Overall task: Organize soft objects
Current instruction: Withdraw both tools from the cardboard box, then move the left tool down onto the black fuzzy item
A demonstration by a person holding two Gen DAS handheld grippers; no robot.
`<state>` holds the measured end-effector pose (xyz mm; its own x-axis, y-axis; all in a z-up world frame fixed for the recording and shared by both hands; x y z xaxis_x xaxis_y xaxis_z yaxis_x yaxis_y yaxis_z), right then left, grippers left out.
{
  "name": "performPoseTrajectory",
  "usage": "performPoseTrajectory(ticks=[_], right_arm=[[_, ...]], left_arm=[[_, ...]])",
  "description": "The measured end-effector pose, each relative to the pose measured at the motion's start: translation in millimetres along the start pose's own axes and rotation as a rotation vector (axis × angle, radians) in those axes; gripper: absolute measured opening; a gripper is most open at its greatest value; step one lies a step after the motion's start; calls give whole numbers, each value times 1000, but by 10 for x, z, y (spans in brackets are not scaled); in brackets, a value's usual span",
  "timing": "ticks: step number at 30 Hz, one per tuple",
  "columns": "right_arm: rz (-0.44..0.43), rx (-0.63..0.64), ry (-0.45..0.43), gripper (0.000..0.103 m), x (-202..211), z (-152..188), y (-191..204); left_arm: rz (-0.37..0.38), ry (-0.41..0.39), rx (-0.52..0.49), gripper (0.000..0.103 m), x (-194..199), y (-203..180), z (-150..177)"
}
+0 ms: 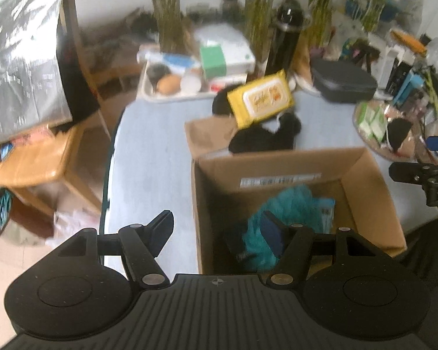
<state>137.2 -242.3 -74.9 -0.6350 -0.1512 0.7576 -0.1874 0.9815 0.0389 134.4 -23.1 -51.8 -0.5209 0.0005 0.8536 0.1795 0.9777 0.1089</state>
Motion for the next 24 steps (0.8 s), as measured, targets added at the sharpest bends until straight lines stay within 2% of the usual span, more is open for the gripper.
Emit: performPoseTrajectory(ticks=[7,17,20,24], right_arm=[[44,18,-115,103,33,-158,-89],[45,29,-154,103,-79,-243,-158],[38,42,-153,103,-130,-272,-169],[39,50,-150,103,-211,-310,-204]], left_arm=[[-4,-147,25,65,44,18,-196],[-2,-186,55,67,-79,92,-296],[-5,-198,54,78,-121,120,-315],[-13,-214,51,80,-173,159,-352]])
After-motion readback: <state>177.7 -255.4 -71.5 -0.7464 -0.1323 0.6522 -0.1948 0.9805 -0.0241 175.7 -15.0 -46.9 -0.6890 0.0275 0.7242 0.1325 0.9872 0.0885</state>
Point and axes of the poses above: each gripper's, at about its wrist camera, not at the fingertips, and x roughly against the way its jaws point, y to its left, z to its underside, the point moved 8 cm from there along -x, roughly the way its jaws point, and after that the axes turned 5 degrees about -z, right-handed, at the moved point
